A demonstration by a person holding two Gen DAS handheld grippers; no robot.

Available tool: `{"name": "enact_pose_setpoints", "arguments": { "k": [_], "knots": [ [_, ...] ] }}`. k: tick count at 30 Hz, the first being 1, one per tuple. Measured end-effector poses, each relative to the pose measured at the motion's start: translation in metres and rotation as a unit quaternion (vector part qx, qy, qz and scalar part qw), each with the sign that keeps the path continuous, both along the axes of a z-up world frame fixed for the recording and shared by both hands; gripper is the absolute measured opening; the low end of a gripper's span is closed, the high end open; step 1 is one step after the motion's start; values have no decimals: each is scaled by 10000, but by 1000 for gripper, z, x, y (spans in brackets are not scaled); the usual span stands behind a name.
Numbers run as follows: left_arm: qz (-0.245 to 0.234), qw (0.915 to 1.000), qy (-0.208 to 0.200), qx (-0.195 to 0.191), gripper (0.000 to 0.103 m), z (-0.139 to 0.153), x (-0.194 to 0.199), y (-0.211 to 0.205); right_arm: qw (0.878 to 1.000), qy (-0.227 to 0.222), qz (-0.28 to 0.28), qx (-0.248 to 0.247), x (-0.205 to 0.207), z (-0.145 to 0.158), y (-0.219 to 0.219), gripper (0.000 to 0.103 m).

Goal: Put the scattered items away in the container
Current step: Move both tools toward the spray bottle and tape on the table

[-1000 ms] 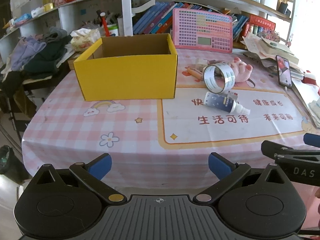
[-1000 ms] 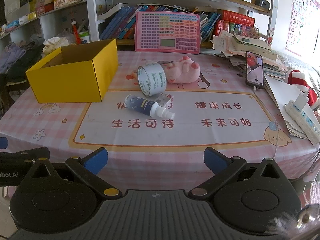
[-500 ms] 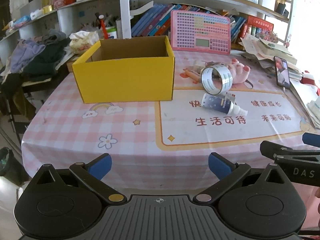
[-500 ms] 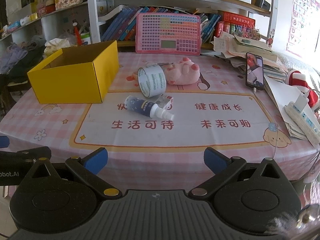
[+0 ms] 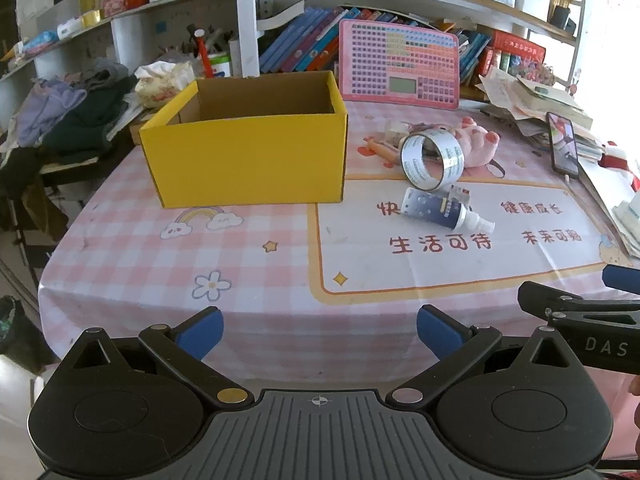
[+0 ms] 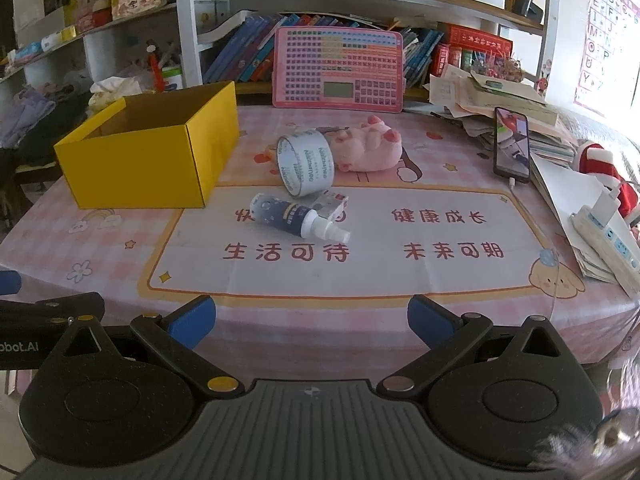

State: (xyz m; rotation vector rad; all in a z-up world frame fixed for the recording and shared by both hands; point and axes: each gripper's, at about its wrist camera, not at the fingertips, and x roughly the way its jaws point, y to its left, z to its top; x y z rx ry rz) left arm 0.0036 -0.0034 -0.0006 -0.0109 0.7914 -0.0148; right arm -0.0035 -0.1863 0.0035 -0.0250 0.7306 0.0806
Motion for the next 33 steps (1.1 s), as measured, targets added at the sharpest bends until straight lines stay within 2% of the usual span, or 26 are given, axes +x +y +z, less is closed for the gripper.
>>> {"name": "enact_pose_setpoints", "arguments": {
  "k": [8,11,16,27,33],
  "knots": [
    [-61,10000,-62,18,103,0,1,2,9999,-112,1,-51,2,1,4,103],
    [-46,9998,-131,164,103,1,1,1,9997,-226,48,-128,2,2,7,103],
    [-139,9987,-399,297,103,5,-3,0,9998,-212,34,-58,3,2,6,103],
    [-466,9974,-528,173,103,7,-5,-3,9998,-199,-27,79,-1,0,3,103],
    [-586,9969,-500,-150,103,4,-2,-1,9998,-190,-30,29,-2,1,4,103]
  ]
}}
